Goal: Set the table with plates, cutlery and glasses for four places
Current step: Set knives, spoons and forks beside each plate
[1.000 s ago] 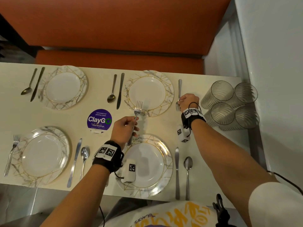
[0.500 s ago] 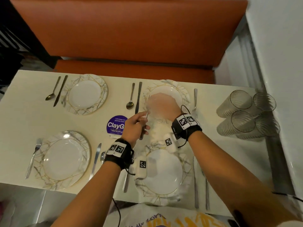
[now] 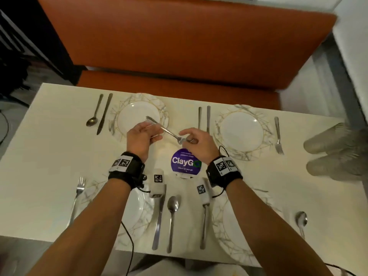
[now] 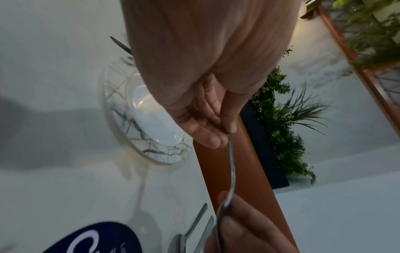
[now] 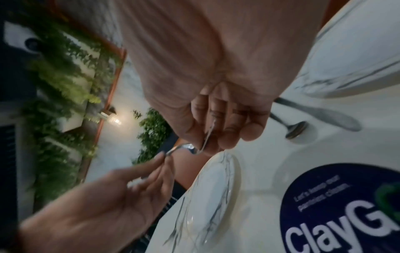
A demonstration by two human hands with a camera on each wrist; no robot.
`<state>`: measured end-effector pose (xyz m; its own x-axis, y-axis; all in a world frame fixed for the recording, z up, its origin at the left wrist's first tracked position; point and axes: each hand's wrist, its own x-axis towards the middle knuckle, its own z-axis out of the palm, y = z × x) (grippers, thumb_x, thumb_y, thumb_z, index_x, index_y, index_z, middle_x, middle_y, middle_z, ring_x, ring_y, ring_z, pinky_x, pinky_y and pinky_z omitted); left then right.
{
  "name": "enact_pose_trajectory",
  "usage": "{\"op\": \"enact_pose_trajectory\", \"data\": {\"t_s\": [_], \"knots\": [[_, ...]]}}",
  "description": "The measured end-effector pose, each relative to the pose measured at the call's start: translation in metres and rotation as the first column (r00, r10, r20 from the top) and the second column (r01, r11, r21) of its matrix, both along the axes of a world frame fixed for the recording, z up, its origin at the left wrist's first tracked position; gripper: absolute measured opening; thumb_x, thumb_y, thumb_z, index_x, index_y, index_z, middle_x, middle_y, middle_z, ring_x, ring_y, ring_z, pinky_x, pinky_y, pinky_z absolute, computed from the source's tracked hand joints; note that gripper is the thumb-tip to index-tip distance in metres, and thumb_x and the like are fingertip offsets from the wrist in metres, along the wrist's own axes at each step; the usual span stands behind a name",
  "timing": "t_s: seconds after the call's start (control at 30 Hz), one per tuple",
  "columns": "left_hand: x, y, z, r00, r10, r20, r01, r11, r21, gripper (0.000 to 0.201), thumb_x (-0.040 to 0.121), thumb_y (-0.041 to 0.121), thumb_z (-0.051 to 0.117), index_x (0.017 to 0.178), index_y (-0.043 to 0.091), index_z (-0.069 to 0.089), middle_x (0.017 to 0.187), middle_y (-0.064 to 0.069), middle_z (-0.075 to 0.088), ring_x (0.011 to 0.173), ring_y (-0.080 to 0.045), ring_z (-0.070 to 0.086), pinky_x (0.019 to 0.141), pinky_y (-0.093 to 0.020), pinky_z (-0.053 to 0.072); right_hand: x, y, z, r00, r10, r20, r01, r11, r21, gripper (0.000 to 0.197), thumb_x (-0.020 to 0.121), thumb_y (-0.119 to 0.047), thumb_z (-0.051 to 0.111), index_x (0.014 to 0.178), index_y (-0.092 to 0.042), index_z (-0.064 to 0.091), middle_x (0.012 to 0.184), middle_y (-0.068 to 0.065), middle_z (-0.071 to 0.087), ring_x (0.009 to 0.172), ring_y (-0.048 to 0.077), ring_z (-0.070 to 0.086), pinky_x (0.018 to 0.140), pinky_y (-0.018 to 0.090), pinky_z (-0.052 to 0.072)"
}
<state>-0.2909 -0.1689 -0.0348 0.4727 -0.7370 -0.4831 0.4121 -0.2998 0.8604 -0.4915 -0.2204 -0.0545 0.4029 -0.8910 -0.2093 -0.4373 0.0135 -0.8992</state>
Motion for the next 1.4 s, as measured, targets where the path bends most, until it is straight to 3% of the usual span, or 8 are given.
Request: {"op": "enact_pose_trajectory", "data": {"t_s": [0.17,0.3,0.4,0.53,0.63,0.73,1.13,1.4], "knots": [[0.015,-0.021,-0.004,0.996,-0.028,0.079,0.027,1.0,0.01,0.027,0.093,0.006,0.072,0.118,-0.003,0.067,0.093,-0.018,0.074,0.078,-0.024,0.07,0.069,-0.029,0.062,0.045,-0.001,-0.006,0.993,0.065,-0.094,-0.074,0.993,-0.097,0.008,0.087,-0.02,0.076,0.095,-0.018,0.076,0.075,-0.013,0.068,0.066,-0.004,0.06,0.066,0.014,0.048],[0.02,-0.023,-0.015,0.945,-0.253,0.209,0.236,0.966,0.101,0.016,0.1,0.015,0.062,0.111,0.005,0.07,0.088,-0.009,0.074,0.074,-0.02,0.068,0.063,-0.031,0.057,0.058,-0.015,-0.018,0.991,-0.002,-0.134,-0.012,0.995,-0.101,0.006,0.085,-0.02,0.078,0.09,-0.016,0.078,0.079,-0.011,0.071,0.069,-0.005,0.061,0.064,0.008,0.046],[0.022,-0.012,-0.028,0.835,-0.443,0.328,0.391,0.895,0.213,0.017,0.101,0.012,0.055,0.11,0.011,0.069,0.092,-0.005,0.075,0.073,-0.016,0.067,0.06,-0.025,0.053,0.064,-0.024,-0.032,0.979,-0.158,-0.128,0.154,0.987,-0.043,0.007,0.084,-0.02,0.079,0.091,-0.02,0.078,0.08,-0.007,0.073,0.074,0.007,0.068,0.067,0.017,0.054],[0.029,0.012,-0.054,0.604,-0.662,0.444,0.55,0.749,0.369,0.019,0.098,0.011,0.056,0.103,0.023,0.07,0.094,0.006,0.074,0.083,-0.01,0.069,0.069,-0.02,0.053,0.071,-0.033,-0.05,0.933,-0.284,-0.221,0.292,0.956,0.003,0.007,0.088,-0.014,0.074,0.094,-0.011,0.076,0.075,-0.008,0.067,0.066,0.001,0.062,0.062,0.012,0.053],[0.035,0.029,-0.065,0.53,-0.741,0.412,0.591,0.671,0.447,0.014,0.099,0.021,0.059,0.106,0.028,0.069,0.099,0.009,0.072,0.089,-0.011,0.069,0.074,-0.022,0.054,0.082,-0.042,-0.06,0.897,-0.233,-0.375,0.279,0.957,0.073,0.008,0.09,-0.016,0.07,0.095,-0.014,0.075,0.089,0.001,0.074,0.085,0.018,0.071,0.075,0.028,0.059],[0.042,0.041,-0.07,0.52,-0.751,0.407,0.592,0.66,0.462,0.014,0.099,0.021,0.059,0.106,0.029,0.069,0.098,0.008,0.073,0.088,-0.012,0.069,0.071,-0.022,0.054,0.092,-0.05,-0.061,0.864,-0.164,-0.475,0.248,0.961,0.118,0.012,0.092,-0.017,0.069,0.099,-0.01,0.076,0.104,0.008,0.075,0.098,0.026,0.07,0.079,0.027,0.055],[0.057,0.052,-0.073,0.579,-0.712,0.399,0.557,0.702,0.444,0.019,0.097,0.013,0.061,0.104,0.027,0.072,0.091,0.009,0.076,0.089,-0.013,0.071,0.086,-0.031,0.058,0.108,-0.06,-0.052,0.825,-0.144,-0.546,0.252,0.959,0.128,0.025,0.096,-0.021,0.067,0.105,0.001,0.073,0.107,0.017,0.073,0.102,0.032,0.069,0.092,0.041,0.058],[0.05,0.046,-0.057,0.583,-0.686,0.436,0.556,0.728,0.402,0.015,0.101,0.015,0.06,0.106,0.024,0.071,0.092,0.008,0.076,0.081,-0.009,0.072,0.063,-0.007,0.049,0.089,-0.043,-0.048,0.827,-0.189,-0.53,0.259,0.964,0.061,0.024,0.097,-0.028,0.063,0.1,-0.008,0.075,0.097,0.008,0.074,0.091,0.023,0.066,0.079,0.031,0.054]]}}
